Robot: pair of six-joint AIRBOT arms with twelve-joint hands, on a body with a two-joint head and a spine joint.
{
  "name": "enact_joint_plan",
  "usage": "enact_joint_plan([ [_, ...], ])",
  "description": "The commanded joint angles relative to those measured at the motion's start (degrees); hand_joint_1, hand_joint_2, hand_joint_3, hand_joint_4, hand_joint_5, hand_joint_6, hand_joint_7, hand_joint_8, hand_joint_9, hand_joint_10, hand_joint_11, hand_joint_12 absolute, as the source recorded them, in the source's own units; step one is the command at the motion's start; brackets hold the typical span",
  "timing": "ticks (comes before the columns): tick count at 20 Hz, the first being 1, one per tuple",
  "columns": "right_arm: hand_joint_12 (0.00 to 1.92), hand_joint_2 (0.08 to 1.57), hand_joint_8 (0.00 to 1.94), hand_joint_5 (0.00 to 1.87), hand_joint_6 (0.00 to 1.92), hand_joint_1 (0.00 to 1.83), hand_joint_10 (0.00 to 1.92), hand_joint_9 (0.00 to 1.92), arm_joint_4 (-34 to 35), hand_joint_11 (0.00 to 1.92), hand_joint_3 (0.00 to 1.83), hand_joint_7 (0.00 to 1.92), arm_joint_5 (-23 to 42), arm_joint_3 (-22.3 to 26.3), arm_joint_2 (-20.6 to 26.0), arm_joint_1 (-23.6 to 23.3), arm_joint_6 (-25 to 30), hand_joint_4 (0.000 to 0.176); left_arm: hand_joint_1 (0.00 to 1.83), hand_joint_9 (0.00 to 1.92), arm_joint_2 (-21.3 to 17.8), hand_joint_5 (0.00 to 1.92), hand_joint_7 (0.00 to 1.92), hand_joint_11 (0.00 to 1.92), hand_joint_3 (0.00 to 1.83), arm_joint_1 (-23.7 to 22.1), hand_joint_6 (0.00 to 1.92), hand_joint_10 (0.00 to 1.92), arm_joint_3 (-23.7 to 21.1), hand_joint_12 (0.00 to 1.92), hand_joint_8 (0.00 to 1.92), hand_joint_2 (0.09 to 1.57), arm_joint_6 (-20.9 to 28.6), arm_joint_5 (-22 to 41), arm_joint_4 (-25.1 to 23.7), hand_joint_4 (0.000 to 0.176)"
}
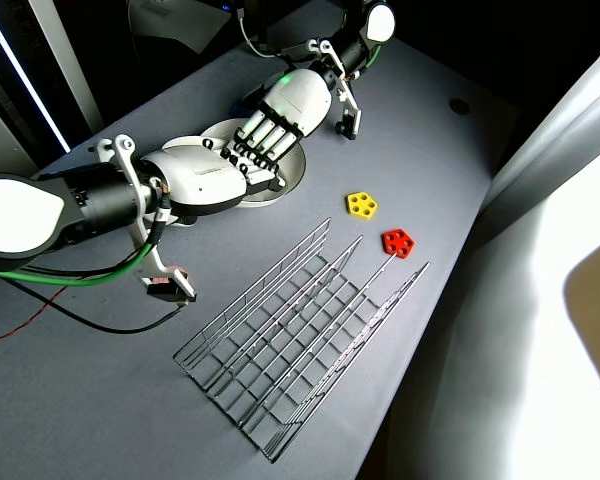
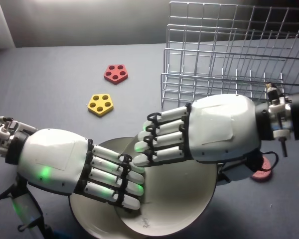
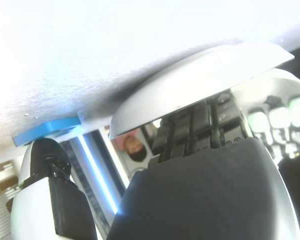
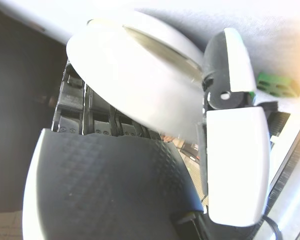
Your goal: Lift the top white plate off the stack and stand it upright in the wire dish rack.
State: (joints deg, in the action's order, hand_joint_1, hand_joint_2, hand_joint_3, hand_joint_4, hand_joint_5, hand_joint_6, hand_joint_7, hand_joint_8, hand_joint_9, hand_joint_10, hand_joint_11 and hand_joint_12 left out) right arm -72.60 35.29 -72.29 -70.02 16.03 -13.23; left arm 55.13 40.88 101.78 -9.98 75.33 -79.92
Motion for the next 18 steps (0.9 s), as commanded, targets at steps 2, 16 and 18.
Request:
enact_joint_plan([
  [2, 0.33, 1.06, 0.01, 0.09, 0.0, 1.07, 0.0, 0.1, 2.76, 0.0, 0.0, 0.08, 2.13, -0.12, -0.21, 0.13, -0.13, 0.0, 0.38, 0.02, 1.11, 0.03, 0.03, 0.0, 0.0, -0.6, 0.0, 0.0, 0.16, 0.18, 0.0, 0.92, 0.51, -1.26, 0.6, 0.0],
  [16, 1.36, 1.08, 0.59, 0.87, 1.08, 1.49, 0.8, 1.04, 3.88, 0.98, 0.0, 1.05, 1.46, 0.59, -0.28, -2.4, 0.34, 0.0, 0.36, 0.0, 1.22, 0.0, 0.0, 0.0, 0.0, -0.74, 0.0, 0.0, 0.73, 0.04, 0.0, 0.95, 0.52, -1.32, 0.42, 0.0],
  [18, 0.89, 1.07, 0.67, 0.92, 1.07, 1.41, 0.8, 1.13, 4.2, 1.09, 0.0, 1.07, 1.47, 1.18, 0.15, -3.12, 0.34, 0.0, 0.39, 0.0, 1.27, 0.0, 0.0, 0.0, 0.0, -0.92, 0.0, 0.0, 0.94, 0.04, 0.0, 0.95, 0.66, -1.46, 0.49, 0.0],
])
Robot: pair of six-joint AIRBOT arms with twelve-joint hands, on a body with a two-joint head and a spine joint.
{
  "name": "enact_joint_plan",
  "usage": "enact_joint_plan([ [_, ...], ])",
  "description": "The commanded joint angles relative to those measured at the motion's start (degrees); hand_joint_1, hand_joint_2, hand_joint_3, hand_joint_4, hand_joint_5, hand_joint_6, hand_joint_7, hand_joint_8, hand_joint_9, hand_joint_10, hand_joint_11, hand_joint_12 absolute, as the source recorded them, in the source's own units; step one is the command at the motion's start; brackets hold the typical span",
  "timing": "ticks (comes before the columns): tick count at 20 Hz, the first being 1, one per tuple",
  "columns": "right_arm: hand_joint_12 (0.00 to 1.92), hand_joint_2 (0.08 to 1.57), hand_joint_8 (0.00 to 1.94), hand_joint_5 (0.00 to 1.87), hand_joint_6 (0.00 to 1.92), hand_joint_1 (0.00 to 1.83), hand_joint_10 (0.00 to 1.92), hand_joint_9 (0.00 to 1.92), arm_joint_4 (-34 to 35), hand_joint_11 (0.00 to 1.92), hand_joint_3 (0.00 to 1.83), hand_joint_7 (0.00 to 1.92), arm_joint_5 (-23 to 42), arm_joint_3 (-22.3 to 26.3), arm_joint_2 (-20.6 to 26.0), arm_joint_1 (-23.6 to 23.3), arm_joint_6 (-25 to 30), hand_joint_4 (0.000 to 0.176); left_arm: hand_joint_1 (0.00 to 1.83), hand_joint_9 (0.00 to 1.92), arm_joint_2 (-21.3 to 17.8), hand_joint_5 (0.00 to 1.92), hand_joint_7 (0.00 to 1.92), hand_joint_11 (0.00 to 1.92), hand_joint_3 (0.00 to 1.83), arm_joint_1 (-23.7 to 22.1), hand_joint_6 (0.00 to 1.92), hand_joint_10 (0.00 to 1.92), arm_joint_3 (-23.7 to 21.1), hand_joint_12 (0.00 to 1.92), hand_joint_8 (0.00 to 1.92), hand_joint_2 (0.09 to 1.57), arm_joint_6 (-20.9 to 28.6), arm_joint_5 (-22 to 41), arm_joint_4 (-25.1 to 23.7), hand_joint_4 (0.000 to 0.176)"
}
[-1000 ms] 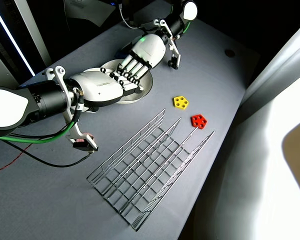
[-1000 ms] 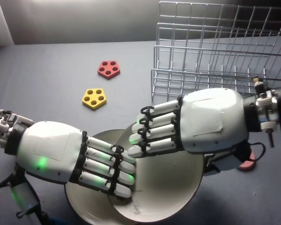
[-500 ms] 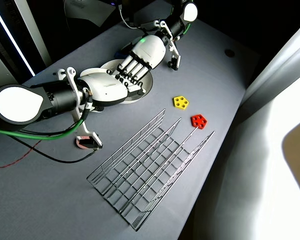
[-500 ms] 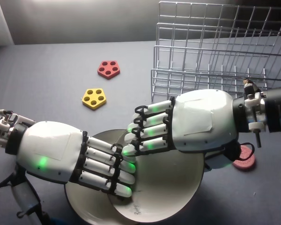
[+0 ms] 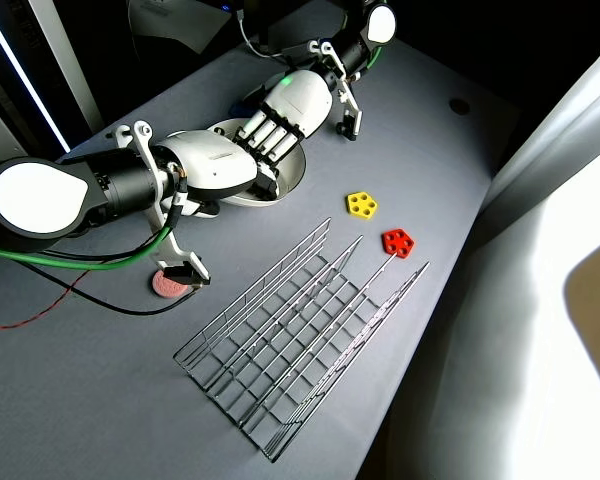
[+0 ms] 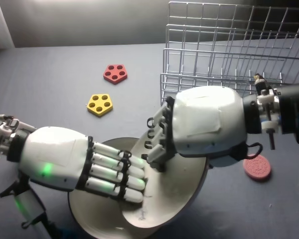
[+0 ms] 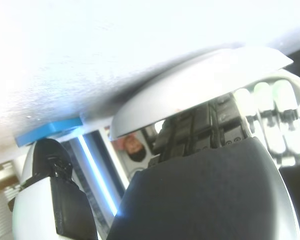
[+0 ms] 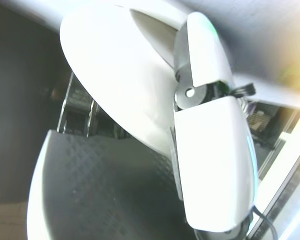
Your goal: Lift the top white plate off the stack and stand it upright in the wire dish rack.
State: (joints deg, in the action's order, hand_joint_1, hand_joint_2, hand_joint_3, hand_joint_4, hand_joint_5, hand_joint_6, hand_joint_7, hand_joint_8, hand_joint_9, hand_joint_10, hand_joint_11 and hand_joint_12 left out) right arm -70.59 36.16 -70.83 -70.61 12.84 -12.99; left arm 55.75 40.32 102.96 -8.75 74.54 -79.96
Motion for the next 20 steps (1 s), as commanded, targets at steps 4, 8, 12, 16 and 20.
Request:
enact_joint_plan([
  [4, 0.52, 1.04, 0.58, 1.01, 0.98, 1.4, 0.72, 1.19, 3.09, 1.29, 0.0, 1.13, 0.23, 0.71, 1.3, -2.08, 0.49, 0.0, 0.4, 0.02, 0.61, 0.03, 0.04, 0.02, 0.0, -2.19, 0.01, 0.01, 2.19, 0.06, 0.01, 0.94, 1.45, -0.48, 3.38, 0.0],
  [8, 1.15, 1.02, 0.38, 1.02, 0.92, 1.5, 0.48, 1.24, 3.48, 1.09, 0.0, 1.2, 0.5, 0.7, 1.53, -3.73, 2.0, 0.0, 0.4, 0.0, 0.6, 0.02, 0.01, 0.0, 0.0, -5.21, 0.0, 0.0, 6.31, 0.06, 0.0, 0.95, 3.74, 1.26, 3.98, 0.0],
  [12, 1.21, 1.03, 0.45, 1.01, 0.94, 1.5, 0.56, 1.18, 3.71, 1.06, 0.0, 1.16, 0.62, 0.4, 1.6, -5.29, 3.17, 0.0, 0.41, 0.0, 1.16, 0.0, 0.0, 0.0, 0.0, -7.21, 0.0, 0.0, 11.88, 0.0, 0.0, 0.96, 5.52, 3.6, 3.85, 0.0],
  [16, 0.8, 1.05, 0.61, 1.03, 0.99, 1.41, 0.75, 1.13, 4.74, 1.12, 0.0, 1.1, 0.52, 0.23, 1.6, -6.67, 3.18, 0.0, 0.41, 0.0, 1.54, 0.01, 0.0, 0.01, 0.0, -8.89, 0.0, 0.0, 17.02, 0.01, 0.0, 0.96, 6.77, 6.09, 3.49, 0.0],
  [20, 1.53, 1.15, 0.93, 0.79, 1.24, 1.48, 1.02, 0.87, 7.25, 0.83, 0.0, 0.83, 0.07, 0.04, 1.58, -9.04, 3.18, 0.0, 0.4, 0.0, 1.95, 0.0, 0.0, 0.03, 0.0, -10.49, 0.0, 0.0, 21.88, 0.02, 0.0, 0.96, 8.37, 8.24, 3.34, 0.0],
])
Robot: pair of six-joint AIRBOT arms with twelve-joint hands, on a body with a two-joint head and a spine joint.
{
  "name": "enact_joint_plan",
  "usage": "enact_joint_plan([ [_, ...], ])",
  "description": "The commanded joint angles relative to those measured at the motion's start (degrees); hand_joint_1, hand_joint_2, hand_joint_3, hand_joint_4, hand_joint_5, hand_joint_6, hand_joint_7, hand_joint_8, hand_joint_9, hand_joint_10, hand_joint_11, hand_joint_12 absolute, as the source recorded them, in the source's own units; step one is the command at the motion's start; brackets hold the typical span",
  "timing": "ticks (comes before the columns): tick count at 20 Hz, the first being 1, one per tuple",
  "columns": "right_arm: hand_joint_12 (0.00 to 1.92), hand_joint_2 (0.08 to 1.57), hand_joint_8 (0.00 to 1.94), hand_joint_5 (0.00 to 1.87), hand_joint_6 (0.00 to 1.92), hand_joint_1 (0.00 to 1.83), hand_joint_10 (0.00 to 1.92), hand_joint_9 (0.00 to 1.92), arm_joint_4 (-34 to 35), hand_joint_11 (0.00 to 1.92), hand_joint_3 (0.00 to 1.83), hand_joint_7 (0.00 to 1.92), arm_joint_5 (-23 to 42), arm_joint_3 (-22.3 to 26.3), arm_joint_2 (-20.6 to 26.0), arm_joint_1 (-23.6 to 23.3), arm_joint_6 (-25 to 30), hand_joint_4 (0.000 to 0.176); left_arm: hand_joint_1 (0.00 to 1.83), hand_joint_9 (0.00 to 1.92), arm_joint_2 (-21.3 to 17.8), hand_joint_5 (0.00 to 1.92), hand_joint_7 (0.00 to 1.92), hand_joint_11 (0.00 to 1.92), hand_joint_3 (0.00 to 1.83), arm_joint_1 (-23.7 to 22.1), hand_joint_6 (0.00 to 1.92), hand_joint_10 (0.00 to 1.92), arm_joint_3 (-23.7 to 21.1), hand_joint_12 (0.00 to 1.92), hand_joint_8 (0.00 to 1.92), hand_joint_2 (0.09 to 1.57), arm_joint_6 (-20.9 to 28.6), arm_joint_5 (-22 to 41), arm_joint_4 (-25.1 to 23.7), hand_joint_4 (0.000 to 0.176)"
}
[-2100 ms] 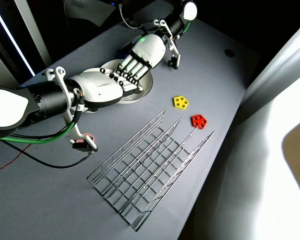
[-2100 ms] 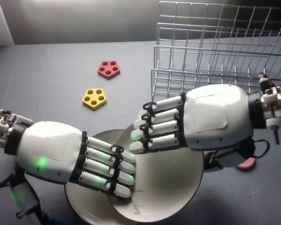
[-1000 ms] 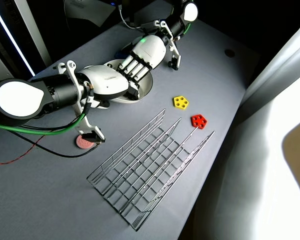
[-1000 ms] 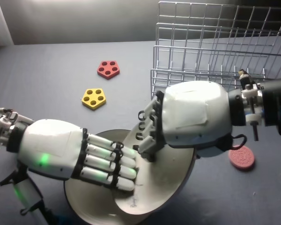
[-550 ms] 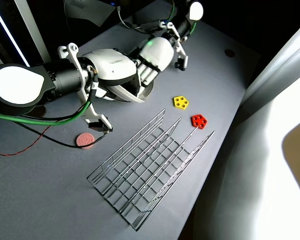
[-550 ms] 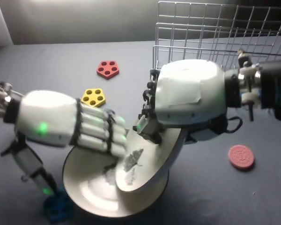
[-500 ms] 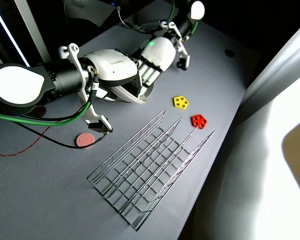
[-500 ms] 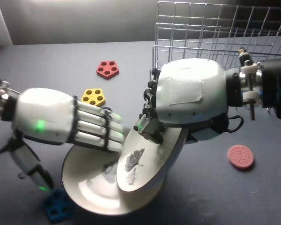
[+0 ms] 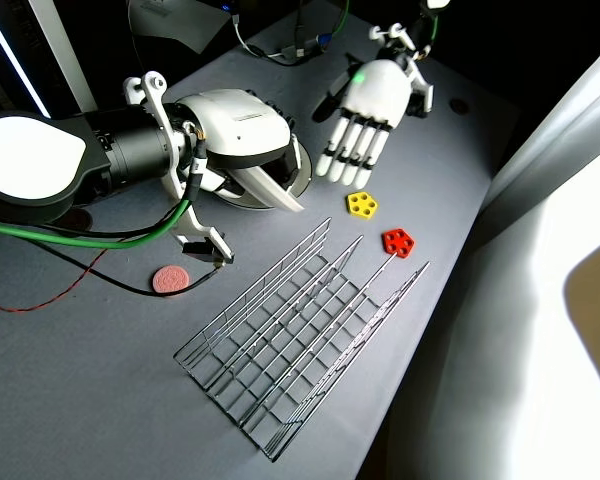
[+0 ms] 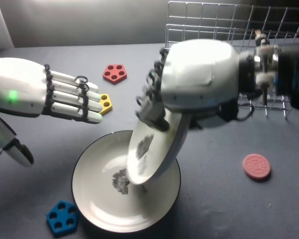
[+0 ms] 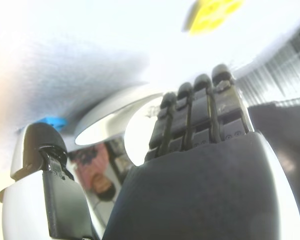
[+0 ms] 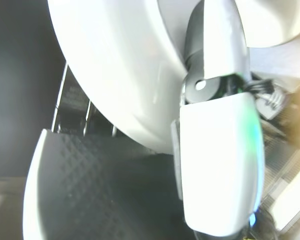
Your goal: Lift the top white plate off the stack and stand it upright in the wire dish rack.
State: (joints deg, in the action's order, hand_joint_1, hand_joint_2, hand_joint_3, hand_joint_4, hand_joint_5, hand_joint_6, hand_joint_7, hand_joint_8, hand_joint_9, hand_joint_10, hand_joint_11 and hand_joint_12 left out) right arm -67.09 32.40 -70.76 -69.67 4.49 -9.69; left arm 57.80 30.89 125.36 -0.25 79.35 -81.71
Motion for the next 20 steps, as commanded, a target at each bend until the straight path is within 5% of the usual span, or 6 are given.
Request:
enact_joint_plan([
  [1, 1.55, 1.15, 0.95, 0.77, 1.27, 1.48, 1.04, 0.86, 4.13, 0.81, 0.0, 0.83, 3.84, -0.36, 0.64, -1.45, -0.11, 0.0, 0.41, 0.0, 0.29, 0.01, 0.01, 0.03, 0.0, -2.03, 0.0, 0.0, 1.14, 0.02, 0.0, 0.95, 1.11, 4.03, 5.1, 0.0],
  [8, 1.54, 1.15, 0.93, 0.76, 1.28, 1.48, 1.03, 0.87, 4.37, 0.81, 0.0, 0.84, 3.93, -1.69, 0.47, -3.16, 0.42, 0.0, 0.41, 0.0, 0.46, 0.0, 0.0, 0.02, 0.0, -2.91, 0.0, 0.0, 4.98, 0.02, 0.0, 0.95, 4.77, 5.42, 6.42, 0.0],
  [18, 1.51, 1.15, 0.95, 0.78, 1.25, 1.48, 1.02, 0.88, 4.25, 0.83, 0.0, 0.82, 3.92, -4.04, -0.91, -5.41, 0.38, 0.0, 0.41, 0.01, 0.1, 0.02, 0.03, 0.02, 0.0, -2.92, 0.01, 0.0, 5.08, 0.04, 0.01, 0.95, 4.5, 3.72, 7.47, 0.0],
  [19, 1.36, 1.09, 0.78, 0.93, 1.08, 1.49, 0.84, 1.02, 4.16, 0.96, 0.0, 0.95, 3.91, -4.46, -1.08, -5.78, 0.38, 0.0, 0.37, 0.0, 0.1, 0.0, 0.01, 0.01, 0.0, -2.92, 0.0, 0.0, 4.98, 0.04, 0.0, 0.96, 4.43, 3.43, 7.74, 0.0],
  [20, 1.45, 1.12, 0.88, 0.85, 1.14, 1.49, 0.94, 0.94, 4.15, 0.87, 0.0, 0.87, 3.91, -4.89, -1.24, -6.08, 0.38, 0.0, 0.37, 0.0, 0.1, 0.0, 0.0, 0.0, 0.0, -2.92, 0.0, 0.0, 4.8, 0.02, 0.0, 0.96, 4.42, 3.0, 7.76, 0.0],
])
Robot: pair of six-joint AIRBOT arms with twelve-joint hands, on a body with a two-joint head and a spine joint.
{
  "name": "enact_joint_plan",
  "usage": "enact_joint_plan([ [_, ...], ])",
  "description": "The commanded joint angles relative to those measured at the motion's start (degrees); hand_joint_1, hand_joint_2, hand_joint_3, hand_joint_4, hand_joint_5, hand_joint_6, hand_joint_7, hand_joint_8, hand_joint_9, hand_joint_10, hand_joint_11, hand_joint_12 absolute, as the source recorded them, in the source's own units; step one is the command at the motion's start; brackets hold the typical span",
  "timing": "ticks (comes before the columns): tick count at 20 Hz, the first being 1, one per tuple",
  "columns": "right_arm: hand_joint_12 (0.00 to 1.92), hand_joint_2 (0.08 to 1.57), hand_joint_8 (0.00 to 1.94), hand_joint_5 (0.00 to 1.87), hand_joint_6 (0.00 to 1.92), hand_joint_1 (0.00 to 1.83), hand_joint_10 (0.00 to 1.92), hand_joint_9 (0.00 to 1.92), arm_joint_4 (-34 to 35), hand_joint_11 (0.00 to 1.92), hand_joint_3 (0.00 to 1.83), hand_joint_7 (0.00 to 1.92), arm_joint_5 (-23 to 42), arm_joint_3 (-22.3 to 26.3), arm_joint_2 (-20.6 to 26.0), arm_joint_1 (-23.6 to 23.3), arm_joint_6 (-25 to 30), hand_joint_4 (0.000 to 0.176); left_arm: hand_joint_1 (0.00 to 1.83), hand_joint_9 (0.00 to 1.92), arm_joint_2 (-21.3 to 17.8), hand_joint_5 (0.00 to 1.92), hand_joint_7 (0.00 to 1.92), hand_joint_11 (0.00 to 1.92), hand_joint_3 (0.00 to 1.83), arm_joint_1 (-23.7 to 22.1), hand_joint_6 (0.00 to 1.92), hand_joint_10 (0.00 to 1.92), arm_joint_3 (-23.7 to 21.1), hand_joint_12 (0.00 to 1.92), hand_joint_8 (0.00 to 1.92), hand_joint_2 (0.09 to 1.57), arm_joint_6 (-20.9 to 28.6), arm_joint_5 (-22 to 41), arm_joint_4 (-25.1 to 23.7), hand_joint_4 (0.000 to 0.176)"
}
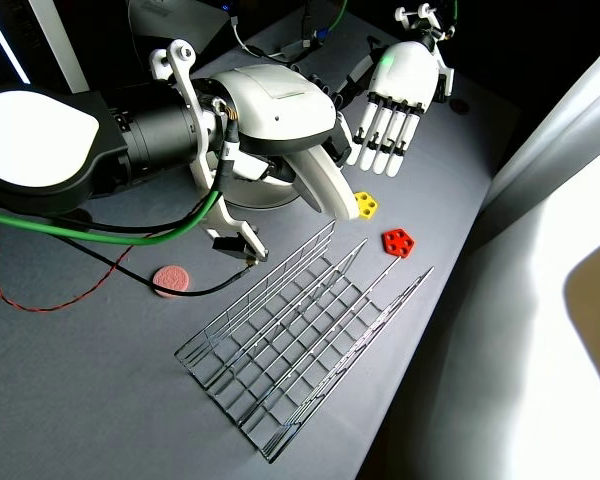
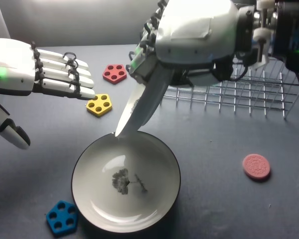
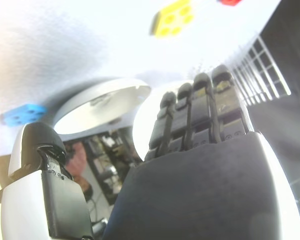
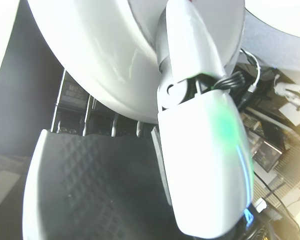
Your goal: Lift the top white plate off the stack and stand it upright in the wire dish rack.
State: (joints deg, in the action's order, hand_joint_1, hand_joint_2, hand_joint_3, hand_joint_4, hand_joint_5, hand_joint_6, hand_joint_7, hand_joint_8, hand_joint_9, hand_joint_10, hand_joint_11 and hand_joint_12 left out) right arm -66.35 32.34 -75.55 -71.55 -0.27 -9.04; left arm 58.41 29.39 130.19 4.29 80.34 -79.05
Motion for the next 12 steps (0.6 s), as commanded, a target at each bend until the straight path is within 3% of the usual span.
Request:
enact_joint_plan([
  [1, 1.51, 1.14, 0.94, 0.82, 1.2, 1.48, 1.0, 0.9, 3.38, 0.84, 0.0, 0.83, 3.98, -0.82, 0.36, -1.74, -0.15, 0.0, 0.39, 0.0, -0.52, 0.0, 0.0, 0.01, 0.0, -1.41, 0.0, 0.0, -0.27, 0.03, 0.0, 0.96, -0.14, 1.72, 5.09, 0.0],
  [7, 1.52, 1.14, 0.9, 0.81, 1.21, 1.48, 1.02, 0.88, 0.28, 0.83, 0.0, 0.86, 4.31, -5.93, -2.39, -4.75, 3.11, 0.0, 0.34, 0.0, -1.07, 0.0, 0.0, 0.04, 0.0, -1.41, 0.0, 0.0, -2.17, 0.02, 0.0, 0.96, -0.12, -1.44, 5.2, 0.0],
  [8, 1.37, 1.08, 0.72, 0.95, 1.04, 1.49, 0.84, 1.01, 0.22, 0.95, 0.0, 0.99, 4.48, -6.2, -2.42, -4.96, 3.12, 0.0, 0.34, 0.0, -1.11, 0.0, 0.0, 0.01, 0.0, -1.43, 0.0, 0.0, -2.26, 0.01, 0.0, 0.97, -0.12, -1.52, 5.72, 0.0],
  [9, 1.46, 1.12, 0.85, 0.87, 1.12, 1.48, 0.96, 0.92, 0.05, 0.87, 0.0, 0.88, 4.66, -6.53, -2.44, -5.44, 3.17, 0.0, 0.34, 0.0, -1.18, 0.0, 0.0, 0.0, 0.0, -1.44, 0.0, 0.0, -2.26, 0.0, 0.0, 0.97, -0.12, -1.65, 6.68, 0.0],
  [10, 1.35, 1.08, 0.74, 0.97, 1.02, 1.49, 0.84, 1.02, -0.15, 0.96, 0.0, 0.96, 4.8, -6.79, -2.5, -5.85, 3.19, 0.0, 0.39, 0.0, -1.29, 0.0, 0.0, 0.01, 0.0, -1.45, 0.0, 0.0, -2.26, 0.01, 0.0, 0.95, -0.1, -1.73, 7.33, 0.0],
  [12, 1.53, 1.15, 0.98, 0.78, 1.26, 1.48, 1.05, 0.86, -0.7, 0.81, 0.0, 0.79, 4.88, -7.56, -2.86, -6.85, 3.48, 0.0, 0.46, 0.01, -1.66, 0.0, 0.01, 0.04, 0.0, -1.46, 0.0, 0.0, -2.23, 0.02, 0.0, 0.94, -0.11, -1.85, 8.96, 0.0],
])
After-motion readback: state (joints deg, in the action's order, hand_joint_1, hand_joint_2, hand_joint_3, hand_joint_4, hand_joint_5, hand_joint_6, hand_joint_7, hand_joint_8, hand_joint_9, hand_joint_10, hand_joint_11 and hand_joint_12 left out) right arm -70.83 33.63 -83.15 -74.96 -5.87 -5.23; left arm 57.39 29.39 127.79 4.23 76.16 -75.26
